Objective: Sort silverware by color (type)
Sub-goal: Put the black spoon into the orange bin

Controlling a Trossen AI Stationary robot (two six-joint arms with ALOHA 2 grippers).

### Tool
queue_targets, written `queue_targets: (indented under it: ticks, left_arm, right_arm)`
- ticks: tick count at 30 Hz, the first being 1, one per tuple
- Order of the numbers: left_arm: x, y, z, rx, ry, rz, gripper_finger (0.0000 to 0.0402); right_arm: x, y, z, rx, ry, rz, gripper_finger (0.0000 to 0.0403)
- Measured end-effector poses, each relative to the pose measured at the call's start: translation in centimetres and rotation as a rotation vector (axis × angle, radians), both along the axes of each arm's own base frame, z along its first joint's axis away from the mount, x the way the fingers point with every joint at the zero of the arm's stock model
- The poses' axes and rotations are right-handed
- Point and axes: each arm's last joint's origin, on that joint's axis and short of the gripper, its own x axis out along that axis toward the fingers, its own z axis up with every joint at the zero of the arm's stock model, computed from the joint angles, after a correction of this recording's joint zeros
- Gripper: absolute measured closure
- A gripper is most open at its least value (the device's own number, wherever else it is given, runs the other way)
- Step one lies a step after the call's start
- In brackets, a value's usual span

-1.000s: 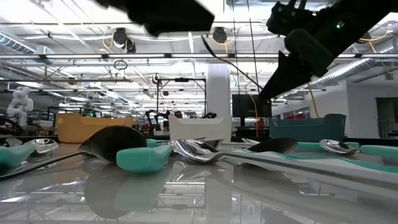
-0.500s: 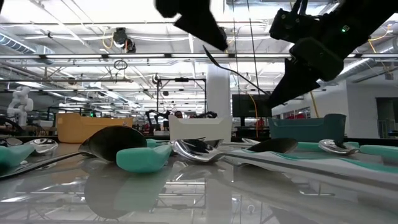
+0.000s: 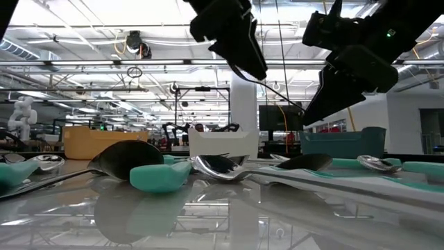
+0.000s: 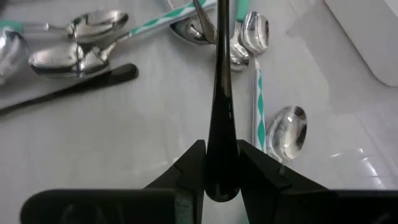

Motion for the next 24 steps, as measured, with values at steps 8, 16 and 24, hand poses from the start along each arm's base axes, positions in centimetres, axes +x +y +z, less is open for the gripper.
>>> queue_targets:
  ticks: [8, 16, 24]
  left_arm:
    - [0.5, 1.9, -0.9, -0.088, 0.041, 0.028, 0.0166]
    - [0.9, 2.0, -1.3, -0.106, 0.030, 0.031, 0.0219]
    - [0.9, 2.2, -1.3, -0.135, 0.025, 0.062, 0.0274]
  right_arm:
    - [0.0, 0.6, 0.1, -0.034, 0.000, 0.061, 0.0335]
    - [-0.1, 0.5, 0.1, -0.061, 0.003, 0.060, 0.0335]
    - [-0.1, 0.5, 0.1, -0.069, -0.003, 0.056, 0.0335]
